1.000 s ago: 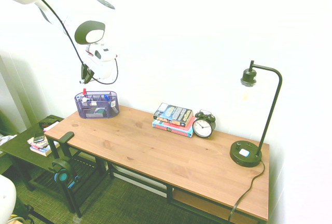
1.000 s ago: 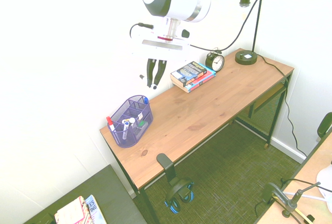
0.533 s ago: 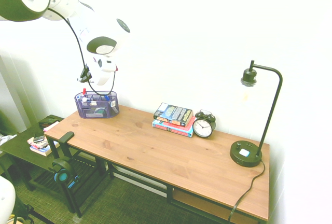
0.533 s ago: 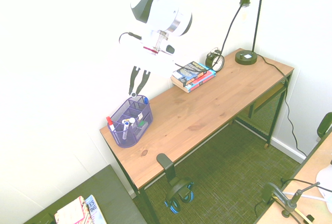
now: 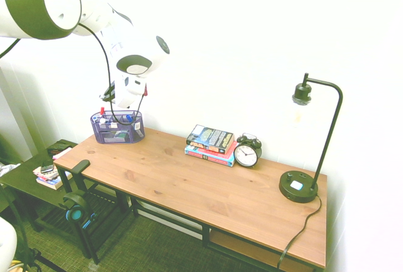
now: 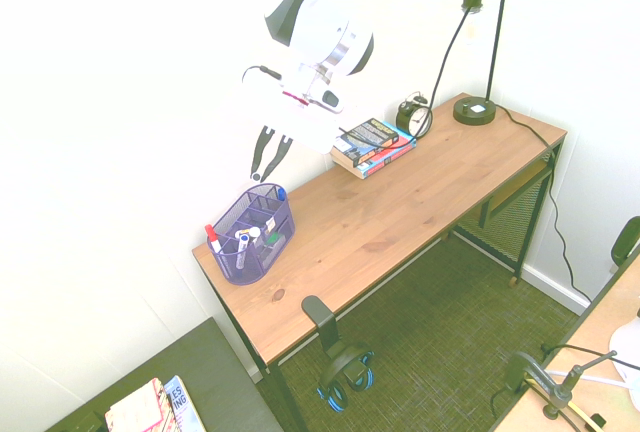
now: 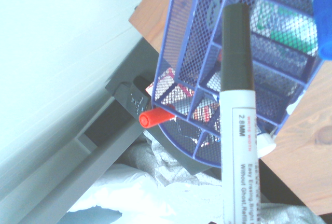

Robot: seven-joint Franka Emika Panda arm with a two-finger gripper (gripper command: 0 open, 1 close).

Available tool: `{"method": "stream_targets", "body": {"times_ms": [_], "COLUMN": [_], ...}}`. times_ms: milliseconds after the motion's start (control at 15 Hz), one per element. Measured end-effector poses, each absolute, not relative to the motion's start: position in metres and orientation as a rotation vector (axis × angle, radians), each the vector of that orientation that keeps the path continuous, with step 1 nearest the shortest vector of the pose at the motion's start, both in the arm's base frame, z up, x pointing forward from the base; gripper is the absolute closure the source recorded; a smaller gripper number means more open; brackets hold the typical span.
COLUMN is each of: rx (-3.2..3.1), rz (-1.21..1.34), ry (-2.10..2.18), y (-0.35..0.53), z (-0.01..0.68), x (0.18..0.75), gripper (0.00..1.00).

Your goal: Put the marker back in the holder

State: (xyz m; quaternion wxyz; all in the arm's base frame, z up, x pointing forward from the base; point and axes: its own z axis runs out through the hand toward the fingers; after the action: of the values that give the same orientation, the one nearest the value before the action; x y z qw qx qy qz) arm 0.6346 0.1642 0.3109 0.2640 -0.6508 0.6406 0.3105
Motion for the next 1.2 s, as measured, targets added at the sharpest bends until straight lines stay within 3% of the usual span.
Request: {"method": "stream_targets", "body": {"times_ms": [1200], "rx": [-1.469], "rz": [0.898], "ry": [1.870], "y": [0.148], "z": [0.248], "x": [0.678], "gripper": [1.00]}}
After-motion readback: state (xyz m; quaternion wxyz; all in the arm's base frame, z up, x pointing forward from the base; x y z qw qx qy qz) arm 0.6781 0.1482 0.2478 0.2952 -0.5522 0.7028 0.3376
